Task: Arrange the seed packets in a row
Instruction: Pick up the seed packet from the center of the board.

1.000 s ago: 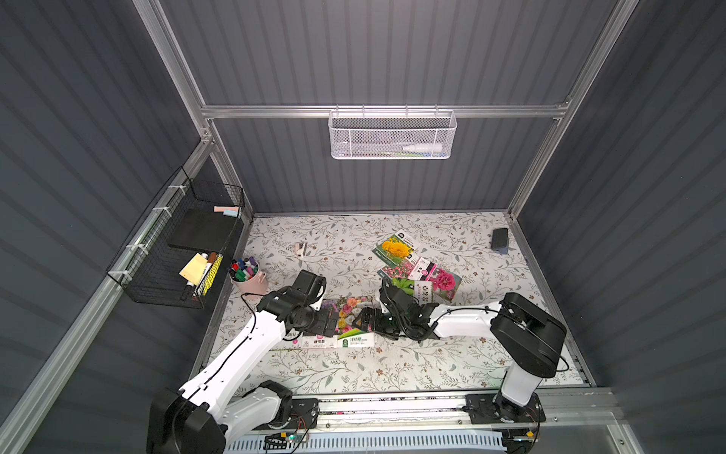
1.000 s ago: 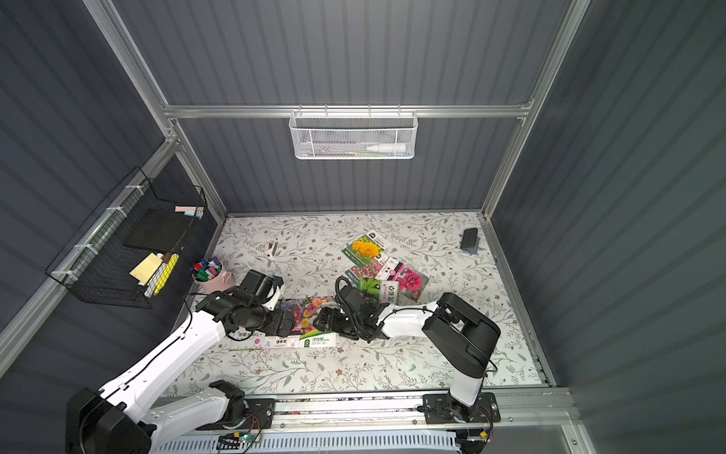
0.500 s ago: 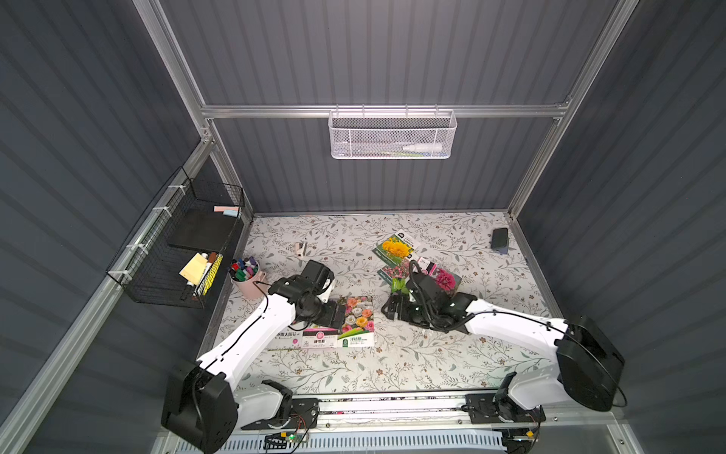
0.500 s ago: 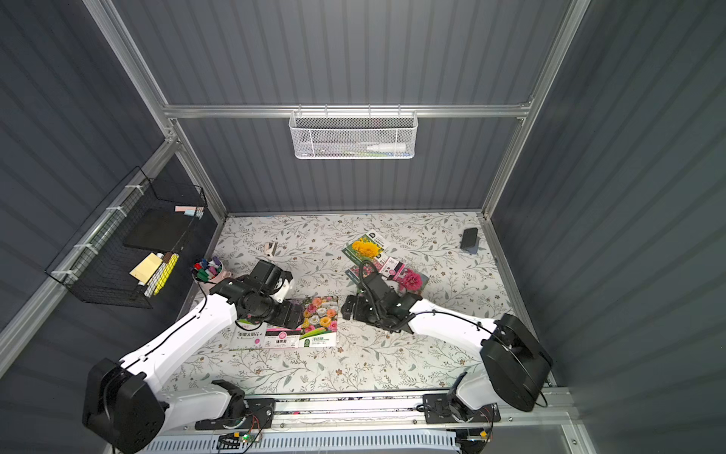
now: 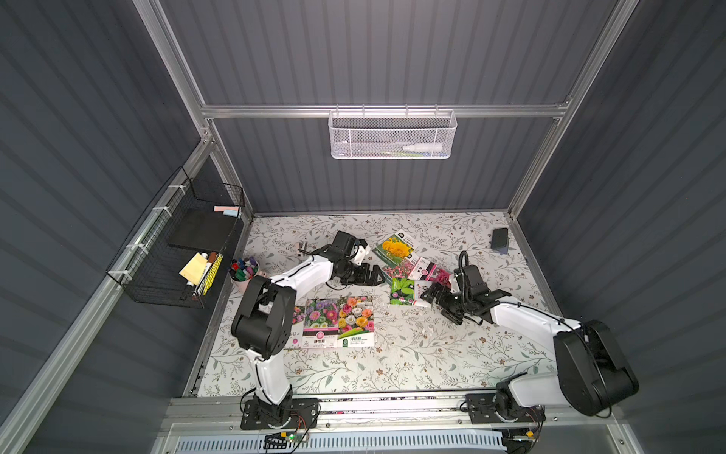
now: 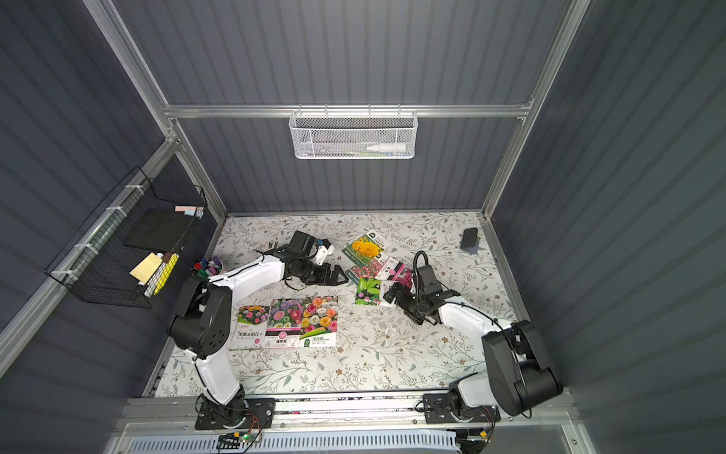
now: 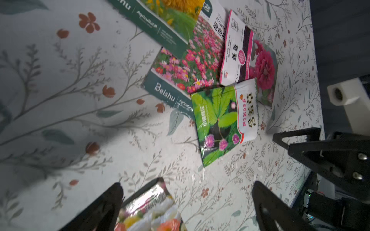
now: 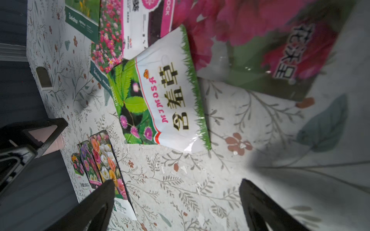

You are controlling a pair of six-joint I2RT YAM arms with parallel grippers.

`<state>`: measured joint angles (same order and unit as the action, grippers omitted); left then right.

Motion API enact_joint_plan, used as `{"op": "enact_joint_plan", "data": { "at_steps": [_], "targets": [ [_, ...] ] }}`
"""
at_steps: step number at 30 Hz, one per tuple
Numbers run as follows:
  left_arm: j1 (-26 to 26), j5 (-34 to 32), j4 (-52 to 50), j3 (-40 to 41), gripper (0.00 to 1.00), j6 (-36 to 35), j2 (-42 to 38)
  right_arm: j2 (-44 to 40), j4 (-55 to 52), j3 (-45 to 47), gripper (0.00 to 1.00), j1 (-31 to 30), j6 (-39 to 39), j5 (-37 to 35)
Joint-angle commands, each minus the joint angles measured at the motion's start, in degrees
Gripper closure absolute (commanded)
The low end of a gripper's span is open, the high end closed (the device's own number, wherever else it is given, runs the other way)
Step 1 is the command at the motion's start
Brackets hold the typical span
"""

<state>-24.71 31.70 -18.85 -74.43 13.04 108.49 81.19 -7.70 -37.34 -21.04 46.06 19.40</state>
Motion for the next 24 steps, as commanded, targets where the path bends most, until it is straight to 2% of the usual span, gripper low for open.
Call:
{"op": "enact_joint_plan", "data": {
  "at_steps": [1,4,12,22,24],
  "targets": [
    [-1.0,4.7,10.1,-2.7,0.01,5.3,3.7,2.6,4.0,0.0,0.01,1.1,0.2,4.3],
    [-1.8,5.2,11.9,-5.2,0.01,7.0,6.7,5.7,5.7,-1.0,0.01,2.1,0.2,5.2],
    [-4.2,6.2,12.1,-4.8,0.01,9.2,10.5,13.4,12.0,-2.9,0.01,2.8,2.8,8.3],
    [-6.8,7.3,12.8,-0.1,0.01,13.3,11.4,19.8,18.1,-3.6,0.06,2.8,5.7,10.3],
    [-6.9,7.5,13.5,0.1,0.04,14.5,11.3,20.5,18.8,-3.6,0.06,2.9,6.0,10.6]
  ]
}}
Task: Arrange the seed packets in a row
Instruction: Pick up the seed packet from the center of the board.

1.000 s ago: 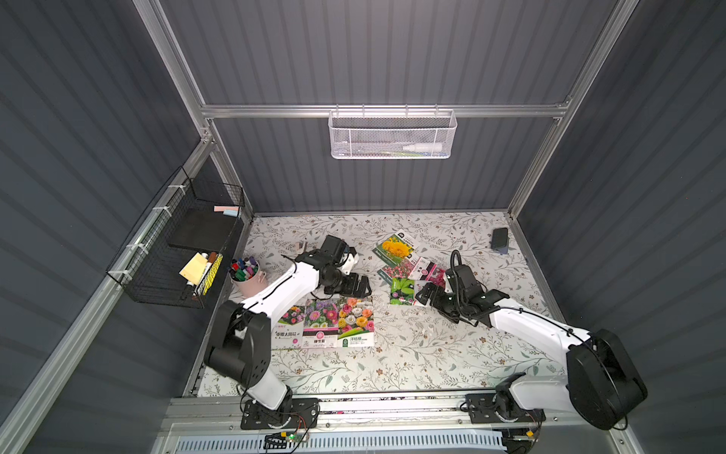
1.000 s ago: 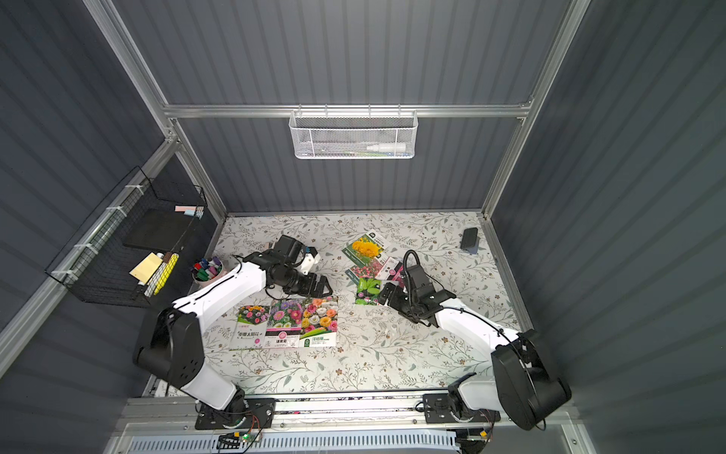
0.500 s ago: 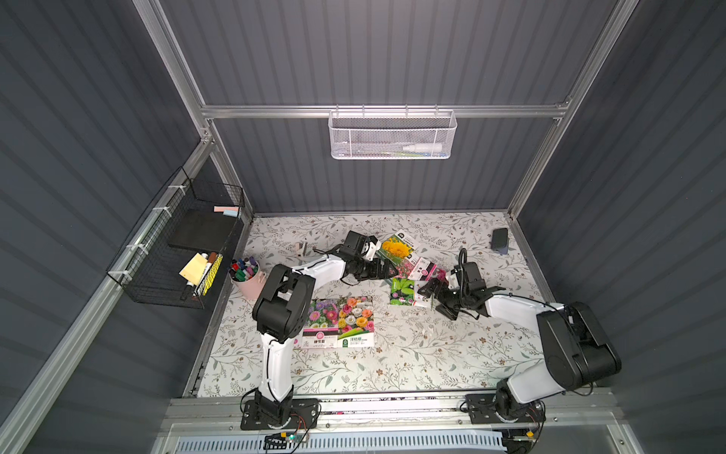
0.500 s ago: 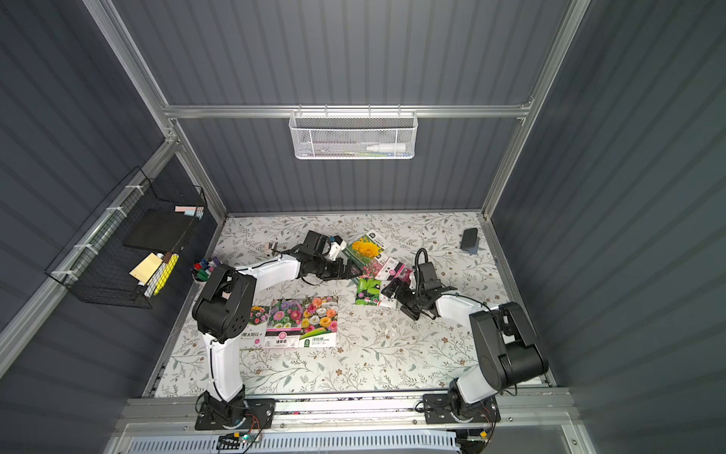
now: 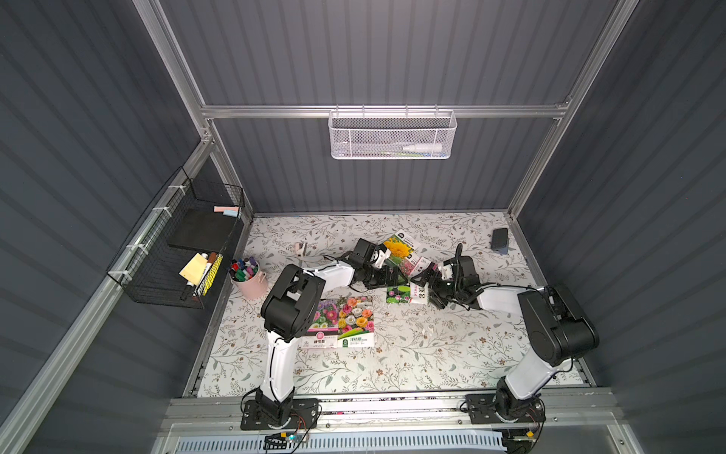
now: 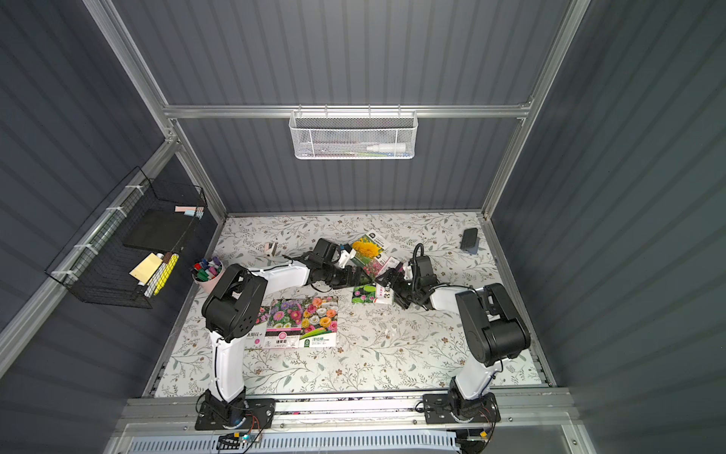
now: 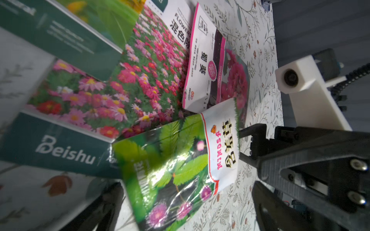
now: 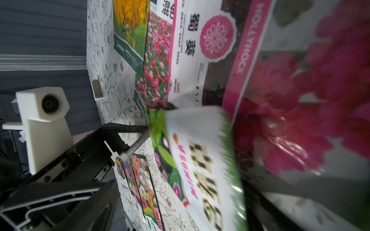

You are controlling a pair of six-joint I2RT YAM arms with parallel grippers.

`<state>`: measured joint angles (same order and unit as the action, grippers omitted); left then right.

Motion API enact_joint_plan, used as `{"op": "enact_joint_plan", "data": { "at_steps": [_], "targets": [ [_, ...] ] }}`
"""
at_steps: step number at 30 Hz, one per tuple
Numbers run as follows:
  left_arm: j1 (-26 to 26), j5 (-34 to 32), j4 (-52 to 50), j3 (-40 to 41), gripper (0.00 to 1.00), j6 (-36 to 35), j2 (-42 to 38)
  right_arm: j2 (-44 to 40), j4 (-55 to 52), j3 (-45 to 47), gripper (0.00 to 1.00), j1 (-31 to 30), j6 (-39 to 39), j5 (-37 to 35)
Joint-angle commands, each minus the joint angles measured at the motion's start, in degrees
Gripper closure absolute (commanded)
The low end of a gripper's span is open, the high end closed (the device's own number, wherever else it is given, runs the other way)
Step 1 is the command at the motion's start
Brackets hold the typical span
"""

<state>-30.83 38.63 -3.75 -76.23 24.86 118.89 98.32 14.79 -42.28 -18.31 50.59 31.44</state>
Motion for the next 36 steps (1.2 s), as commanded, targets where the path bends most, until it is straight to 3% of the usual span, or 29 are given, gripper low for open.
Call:
{"op": "enact_joint_plan", "data": {
  "at_steps": [1,6,8,9,14,19,24,32,36],
  "targets": [
    [-0.8,0.8,-1.3,1.7,0.07,3.3,0.7,3.5,-3.4,1.4,0.06,0.2,1.5,-1.5],
    [-0.8,1.8,-2.3,-0.9,0.22,4.8,0.3,4.0,-2.4,2.2,0.09,0.4,1.7,-1.3],
    [-0.8,1.8,-3.4,-1.0,0.22,4.8,0.2,3.8,-1.3,2.7,0.15,0.7,1.7,-0.7],
    [-0.8,1.5,-3.4,-3.1,0.22,4.9,0.1,3.7,-0.7,3.0,0.21,0.8,1.8,-0.3],
    [-0.8,0.7,-3.5,-3.4,0.21,5.5,0.1,1.9,1.3,4.4,0.74,1.5,1.6,0.6],
    [-0.8,0.5,-3.3,-2.1,0.18,6.4,-1.0,-0.5,2.5,5.0,1.00,1.5,1.3,1.0],
    [-0.8,-2.6,-9.9,-0.2,0.01,7.6,-5.4,-7.3,3.5,5.9,1.00,1.5,0.1,-0.4],
    [-0.8,-7.0,-6.7,0.7,0.01,26.7,-12.1,-25.7,-0.9,7.2,1.00,1.3,-3.2,-20.5],
    [-1.4,-11.2,5.1,3.3,0.01,40.9,-11.8,-27.6,-0.2,7.0,1.00,1.0,-1.8,-24.2]
  ]
}}
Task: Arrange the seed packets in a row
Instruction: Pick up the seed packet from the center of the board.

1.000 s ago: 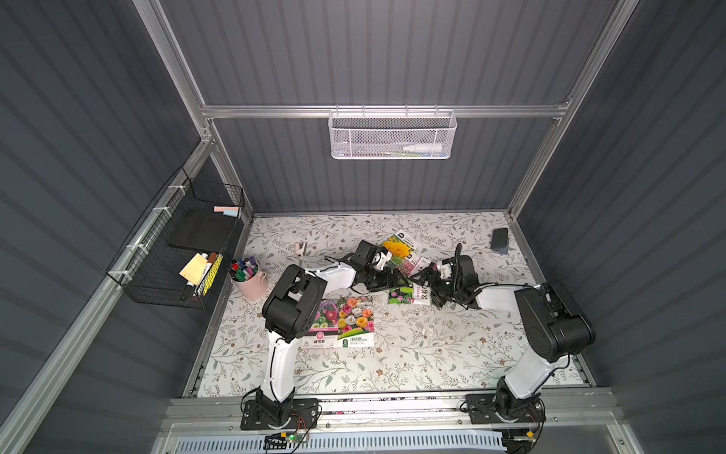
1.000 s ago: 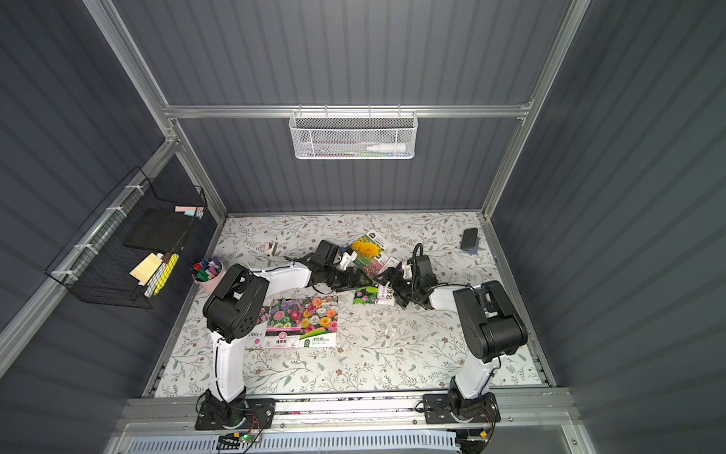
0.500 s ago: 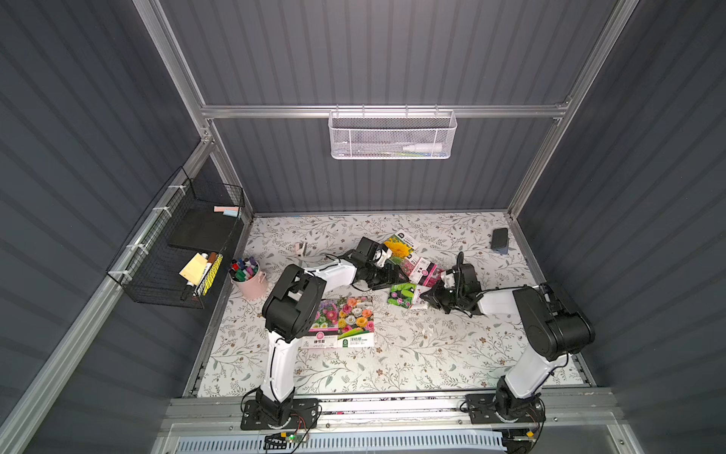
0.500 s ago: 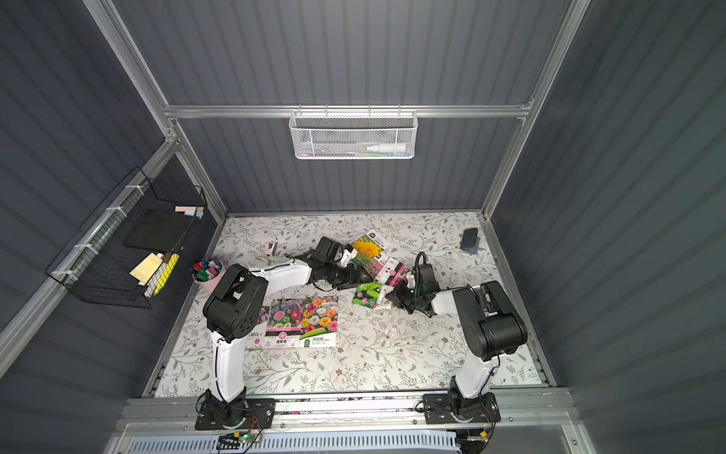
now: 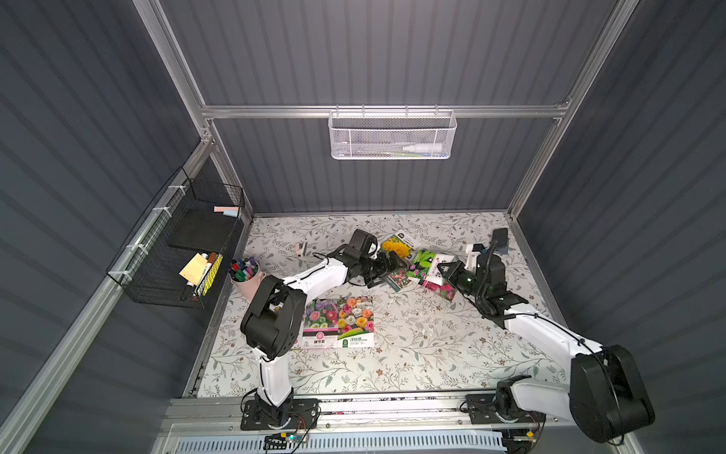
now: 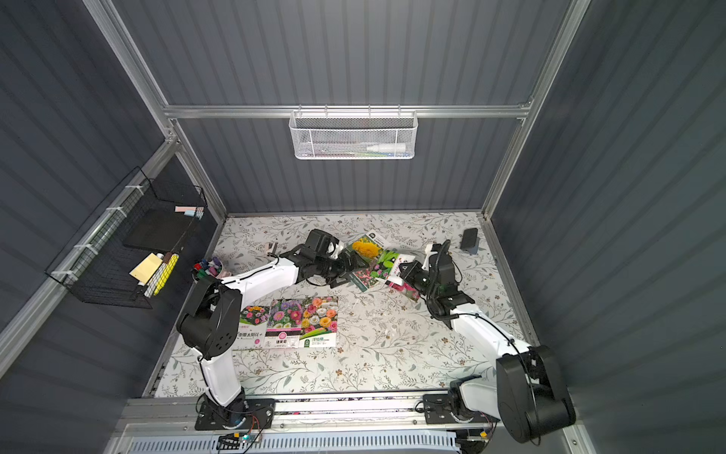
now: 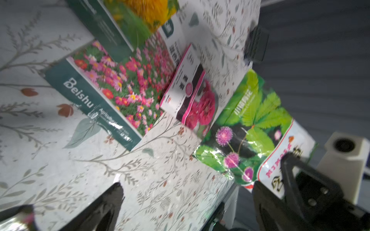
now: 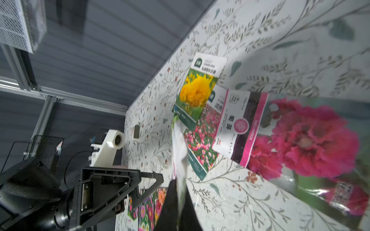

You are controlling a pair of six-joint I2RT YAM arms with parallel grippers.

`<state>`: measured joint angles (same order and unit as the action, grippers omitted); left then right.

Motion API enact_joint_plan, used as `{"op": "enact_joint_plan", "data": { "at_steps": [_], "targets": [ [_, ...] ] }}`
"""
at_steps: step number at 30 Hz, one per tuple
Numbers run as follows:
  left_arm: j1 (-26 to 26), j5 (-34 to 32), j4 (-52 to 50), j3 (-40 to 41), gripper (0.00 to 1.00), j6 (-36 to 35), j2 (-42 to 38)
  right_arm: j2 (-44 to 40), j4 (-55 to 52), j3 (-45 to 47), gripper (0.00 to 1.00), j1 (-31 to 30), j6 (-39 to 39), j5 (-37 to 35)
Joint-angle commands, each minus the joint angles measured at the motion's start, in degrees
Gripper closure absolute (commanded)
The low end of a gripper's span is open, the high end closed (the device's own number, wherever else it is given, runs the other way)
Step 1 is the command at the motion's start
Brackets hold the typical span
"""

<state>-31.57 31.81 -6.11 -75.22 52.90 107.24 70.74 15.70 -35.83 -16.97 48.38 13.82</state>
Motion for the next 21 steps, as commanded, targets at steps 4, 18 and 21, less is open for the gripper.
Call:
{"op": "enact_joint_plan", "data": {
  "at_steps": [4,18,21],
  "targets": [
    [-3.2,-11.2,20.3,5.5,0.01,19.1,0.7,0.2,2.9,1.8,1.00,-2.1,3.8,-10.8],
    [-11.9,-26.0,32.2,6.1,0.10,20.6,5.5,4.8,8.1,-0.6,1.00,-9.8,8.5,-18.0],
    [-12.6,-28.2,32.5,6.8,0.24,21.2,5.4,3.8,7.6,-0.1,1.00,-9.8,8.9,-18.5]
  ]
}}
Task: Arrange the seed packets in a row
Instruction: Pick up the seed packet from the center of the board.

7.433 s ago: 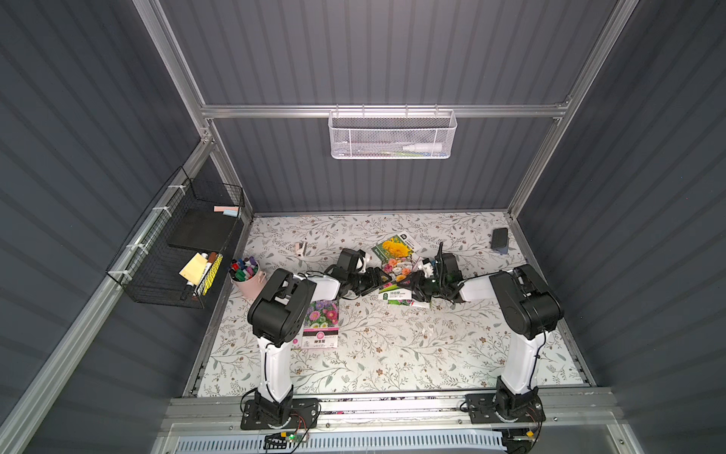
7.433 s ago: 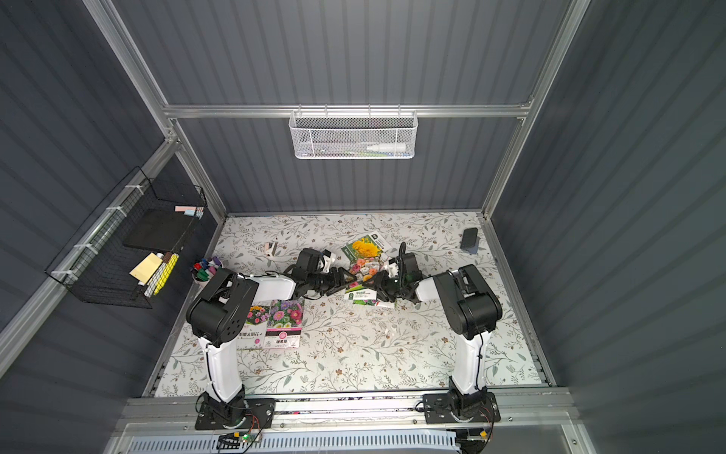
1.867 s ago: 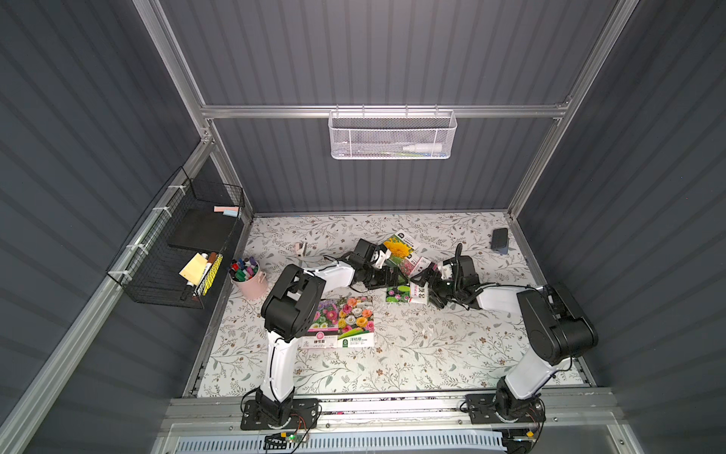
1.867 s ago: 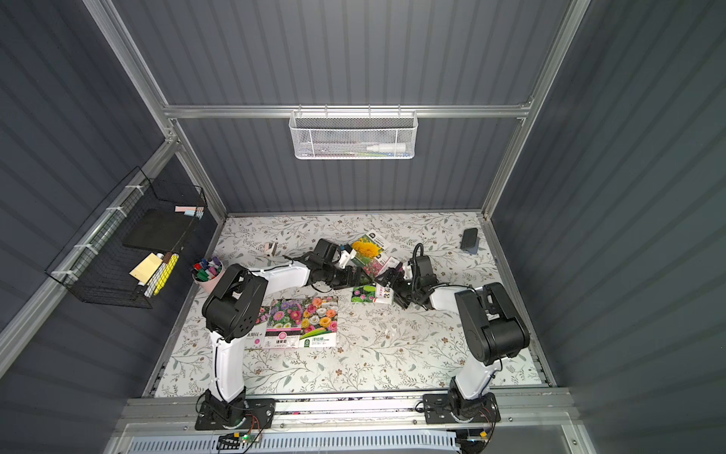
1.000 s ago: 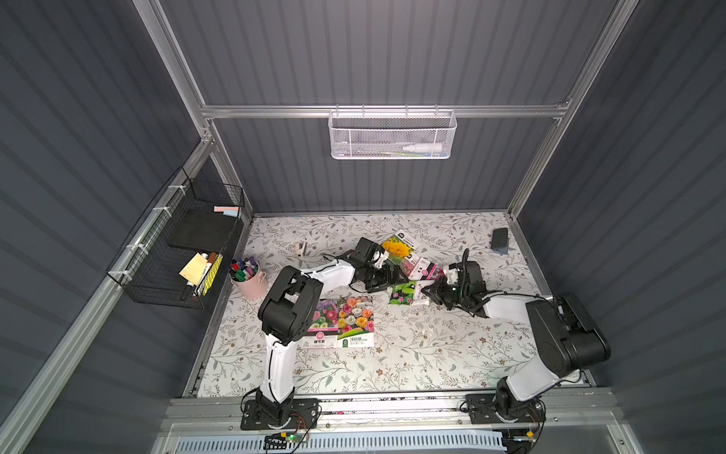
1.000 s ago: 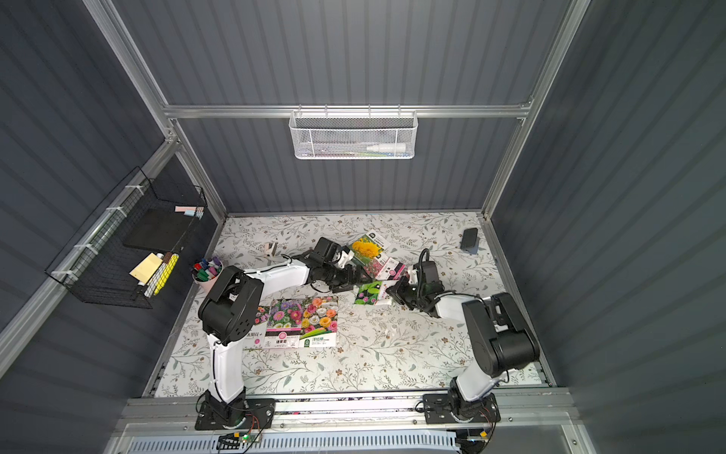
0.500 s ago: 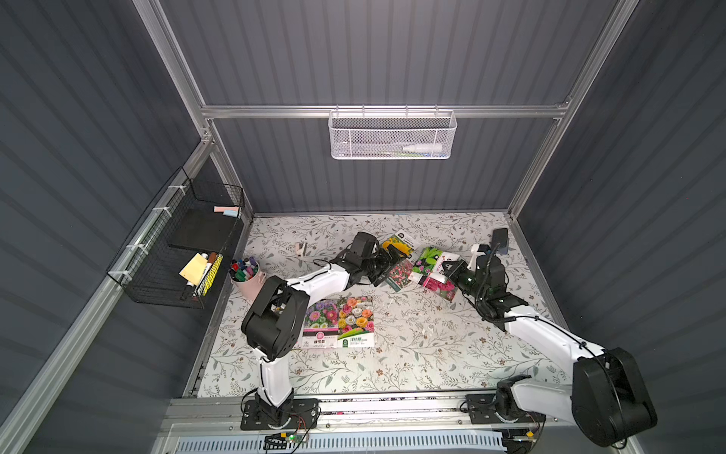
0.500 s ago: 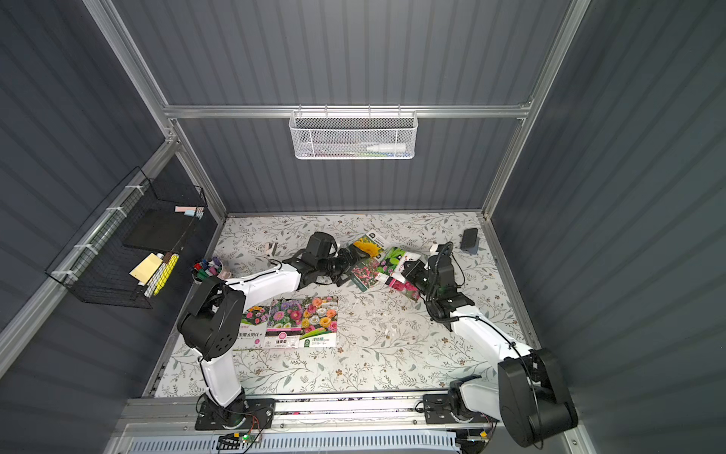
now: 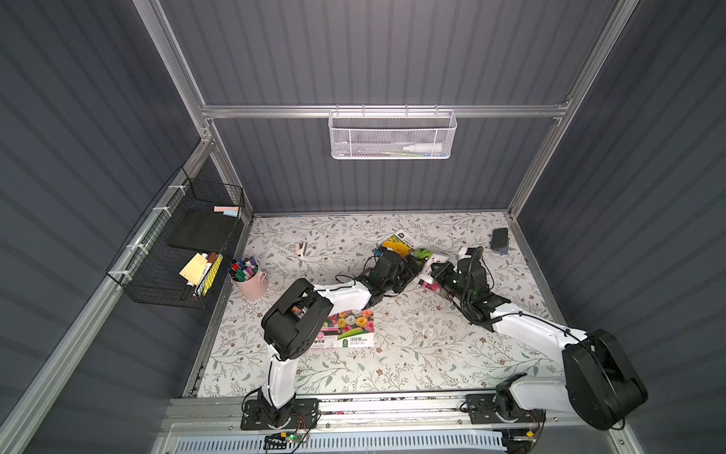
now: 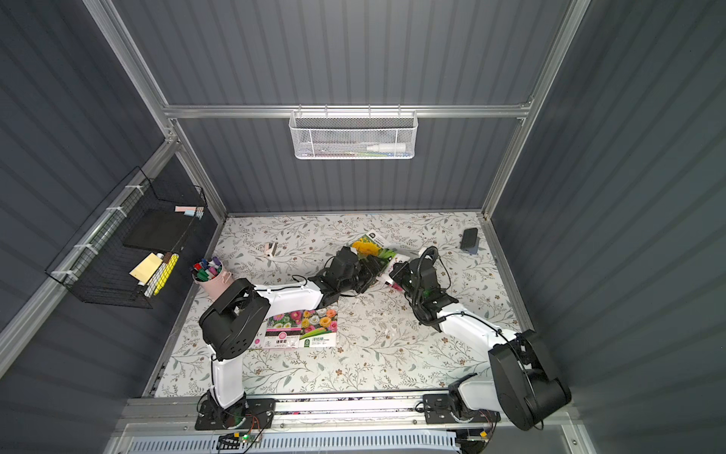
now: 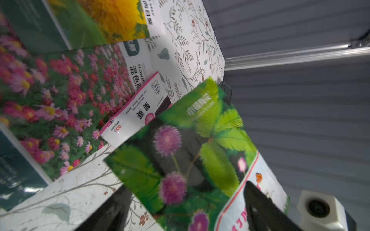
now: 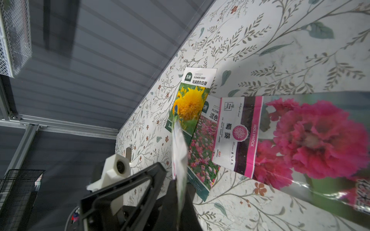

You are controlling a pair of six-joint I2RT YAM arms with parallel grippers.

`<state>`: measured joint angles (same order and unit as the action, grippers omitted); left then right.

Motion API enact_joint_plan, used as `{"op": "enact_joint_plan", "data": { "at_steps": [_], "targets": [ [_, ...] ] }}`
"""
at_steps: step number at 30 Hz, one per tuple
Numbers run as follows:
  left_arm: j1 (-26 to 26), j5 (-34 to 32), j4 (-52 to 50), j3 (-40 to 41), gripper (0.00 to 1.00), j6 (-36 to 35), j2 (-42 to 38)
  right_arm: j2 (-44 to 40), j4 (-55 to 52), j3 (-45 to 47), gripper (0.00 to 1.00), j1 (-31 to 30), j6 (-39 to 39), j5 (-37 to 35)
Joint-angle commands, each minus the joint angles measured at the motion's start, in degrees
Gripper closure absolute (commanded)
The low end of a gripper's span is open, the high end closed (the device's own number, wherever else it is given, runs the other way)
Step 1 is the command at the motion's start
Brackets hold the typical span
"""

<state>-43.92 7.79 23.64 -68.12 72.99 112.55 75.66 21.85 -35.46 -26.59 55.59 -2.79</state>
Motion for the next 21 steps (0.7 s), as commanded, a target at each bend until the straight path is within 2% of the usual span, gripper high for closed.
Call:
{"op": "enact_joint_plan", "data": {
  "at_steps": [1,3,5,10,13,14,15,16,17,18,19,21],
  "targets": [
    [-0.4,-5.0,2.9,0.1,0.28,1.2,0.0,-1.4,1.0,-0.6,1.00,-0.2,1.6,-1.9],
    [-0.5,-5.9,3.4,0.6,0.39,1.5,0.0,-2.0,0.1,-0.4,1.00,-0.2,1.5,-1.9],
    [-0.6,-6.5,3.9,0.6,0.55,2.0,0.1,-2.6,0.0,0.3,1.00,-0.2,1.5,-1.9],
    [-0.6,-5.5,5.3,-0.4,0.70,3.2,0.9,-2.3,-0.8,1.3,1.00,-0.2,1.1,-0.5],
    [-0.6,-4.3,5.7,-0.6,0.87,3.5,1.0,-2.4,-0.9,2.5,1.00,-0.2,1.1,-0.1],
    [-0.6,-4.0,5.6,-0.5,0.92,3.5,0.8,-2.8,-1.0,3.0,0.96,-0.2,1.0,-0.3],
    [-0.6,-3.6,5.3,-0.3,0.96,3.0,0.5,-3.1,-1.2,3.3,0.90,-0.2,0.9,-0.5],
    [-0.6,-2.9,4.9,-0.1,0.98,2.3,0.1,-3.4,-1.7,3.4,0.76,-0.2,0.6,-0.7],
    [-0.5,-2.1,4.7,0.1,1.00,1.4,-0.4,-3.7,-2.1,3.4,0.57,0.1,-0.6,0.4],
    [-0.4,-0.7,4.7,-0.1,1.00,0.6,-0.6,-4.1,-2.5,3.3,0.45,0.3,-1.9,1.6],
    [-0.1,1.7,3.9,-0.8,1.00,0.0,-0.9,-4.6,-3.7,3.2,0.35,0.7,-2.9,3.2],
    [0.8,5.7,1.4,-1.8,1.00,-0.6,-1.4,-7.6,-7.1,3.2,0.27,1.6,-4.2,5.7]
  ]
}}
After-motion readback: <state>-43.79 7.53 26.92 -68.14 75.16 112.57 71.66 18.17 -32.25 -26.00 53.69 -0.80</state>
